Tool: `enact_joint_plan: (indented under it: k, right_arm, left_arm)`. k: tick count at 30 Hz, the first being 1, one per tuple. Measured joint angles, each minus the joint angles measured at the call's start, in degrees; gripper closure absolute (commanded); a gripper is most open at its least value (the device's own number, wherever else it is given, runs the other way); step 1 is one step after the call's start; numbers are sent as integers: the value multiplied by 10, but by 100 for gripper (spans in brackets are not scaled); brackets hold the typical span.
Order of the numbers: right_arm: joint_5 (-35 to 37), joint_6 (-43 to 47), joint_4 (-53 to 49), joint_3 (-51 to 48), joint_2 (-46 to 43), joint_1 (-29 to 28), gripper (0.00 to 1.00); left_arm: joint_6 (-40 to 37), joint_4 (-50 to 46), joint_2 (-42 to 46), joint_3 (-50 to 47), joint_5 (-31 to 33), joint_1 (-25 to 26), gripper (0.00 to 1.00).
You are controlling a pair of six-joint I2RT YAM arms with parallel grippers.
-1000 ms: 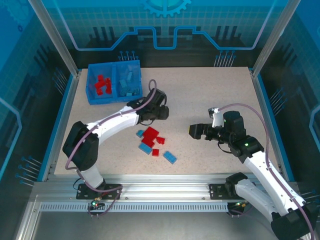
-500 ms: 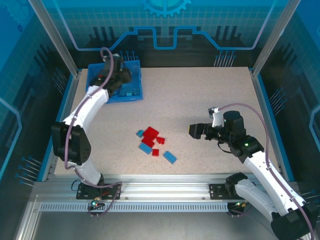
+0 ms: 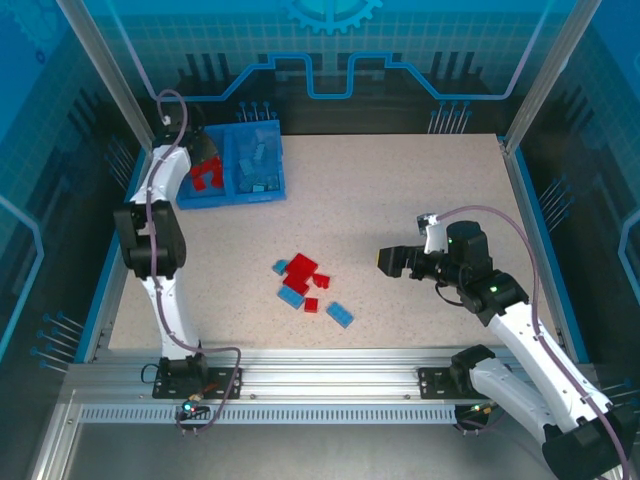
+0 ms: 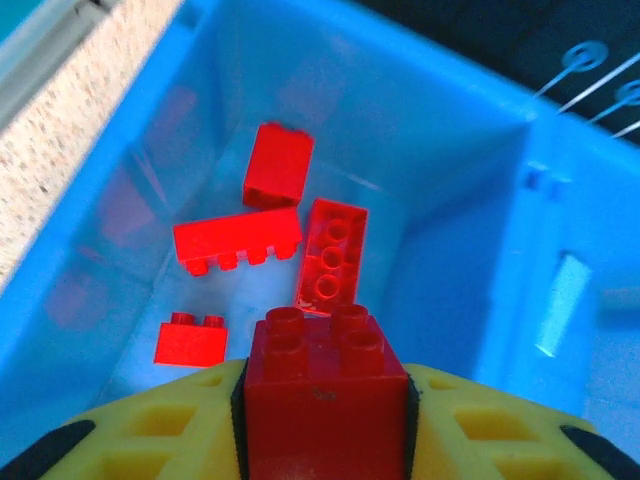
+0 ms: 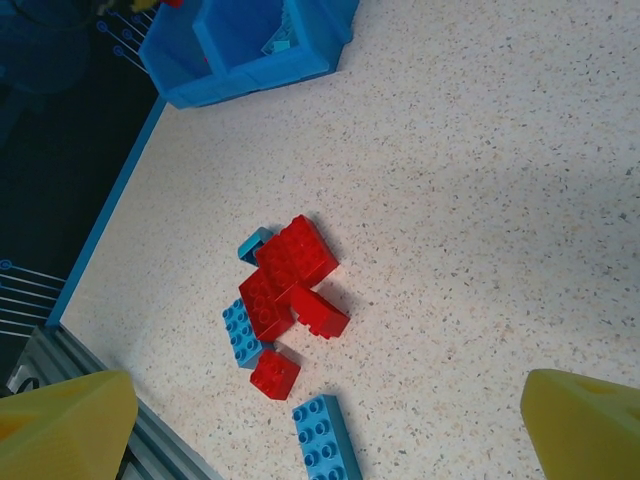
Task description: Sort the legos into containers by color
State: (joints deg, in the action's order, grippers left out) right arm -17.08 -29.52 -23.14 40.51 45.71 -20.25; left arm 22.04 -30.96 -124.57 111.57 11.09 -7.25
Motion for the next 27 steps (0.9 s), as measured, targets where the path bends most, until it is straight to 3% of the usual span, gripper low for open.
enact_joint_plan:
  k: [4,11,18,23,27]
  right_arm:
    - [2,0,-3,5,0,0,0]
    - [5,3,-3,6,6,-4,0]
    - [36,64,-24,57,91,-76,2]
    - [61,129,-43,97,183,-172,4]
    - [81,159,-52,100,249,-235,5]
  left_arm:
    - [5,-30,-35,28,-1,0,45]
    - [6,-30,5,6,-10,0,46]
    - [16,30,252,-194,-52,24,47]
    - [-59,82,444,-301,-90,127,42]
    - [-168,97,536,-370,-153,216,25]
